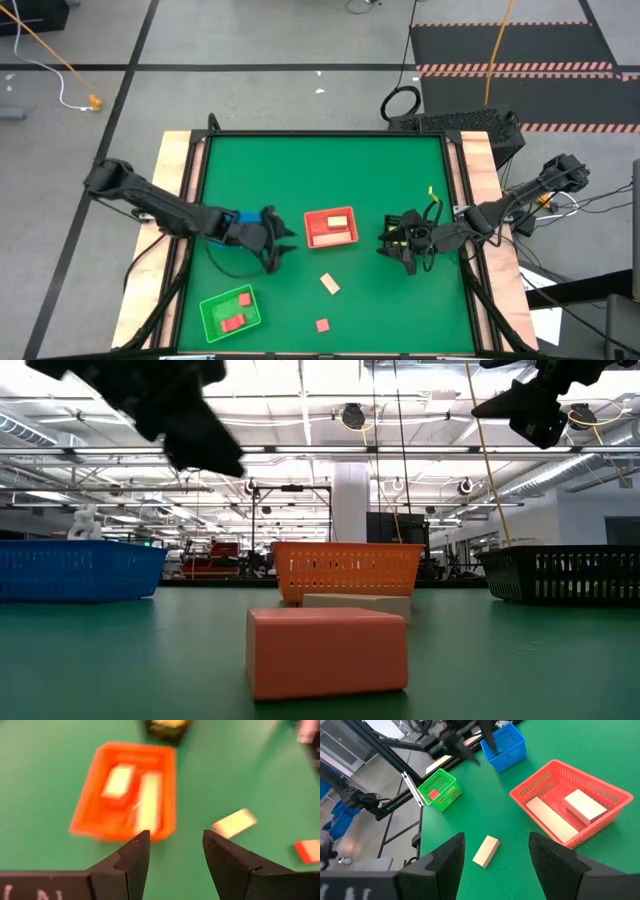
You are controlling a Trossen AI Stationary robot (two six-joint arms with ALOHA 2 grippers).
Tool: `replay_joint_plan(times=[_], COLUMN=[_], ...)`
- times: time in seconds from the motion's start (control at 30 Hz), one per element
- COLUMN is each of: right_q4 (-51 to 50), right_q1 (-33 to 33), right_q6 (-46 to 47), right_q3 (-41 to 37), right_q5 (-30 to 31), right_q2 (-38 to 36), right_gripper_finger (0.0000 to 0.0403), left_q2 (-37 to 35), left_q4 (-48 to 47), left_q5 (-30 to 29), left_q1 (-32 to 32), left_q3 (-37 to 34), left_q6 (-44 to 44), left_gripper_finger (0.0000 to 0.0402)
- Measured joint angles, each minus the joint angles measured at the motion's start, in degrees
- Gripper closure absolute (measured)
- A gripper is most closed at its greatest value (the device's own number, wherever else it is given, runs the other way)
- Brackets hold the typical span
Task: Sort & place blocks by color
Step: Put the brown block into the orange bin
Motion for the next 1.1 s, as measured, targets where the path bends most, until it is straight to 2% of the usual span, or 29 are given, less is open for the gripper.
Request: replay_joint_plan(times=[0.27, 0.37, 0.73, 0.9, 1.1], right_q4=[0.0, 0.0, -0.1, 0.0, 0.0], right_q1=[0.0, 0.0, 0.0, 0.0, 0.0], right_q6=[0.0, 0.0, 0.0, 0.0, 0.0], right_q3=[0.0, 0.0, 0.0, 0.0, 0.0], right_q5=[0.0, 0.0, 0.0, 0.0, 0.0], right_q2=[0.0, 0.0, 0.0, 0.0, 0.0], right_gripper_finger=[0.0192, 0.0192, 0.0192, 0.0192, 0.0192], left_q2=[17.4, 21.9, 34.3, 36.7, 38.4], left_q4=[26.0, 30.5, 29.5, 26.1, 24.2], left_q5=[5.2, 7.6, 16.5, 20.2, 21.7], left_q1=[0.1, 0.1, 0.5, 0.4, 0.8], left_q3=[0.1, 1.5, 11.0, 13.9, 15.4], left_q6=[14.0, 15.7, 18.6, 24.0, 25.1], left_gripper_finger=[0.0217, 0.0217, 0.0217, 0.0217, 0.0217])
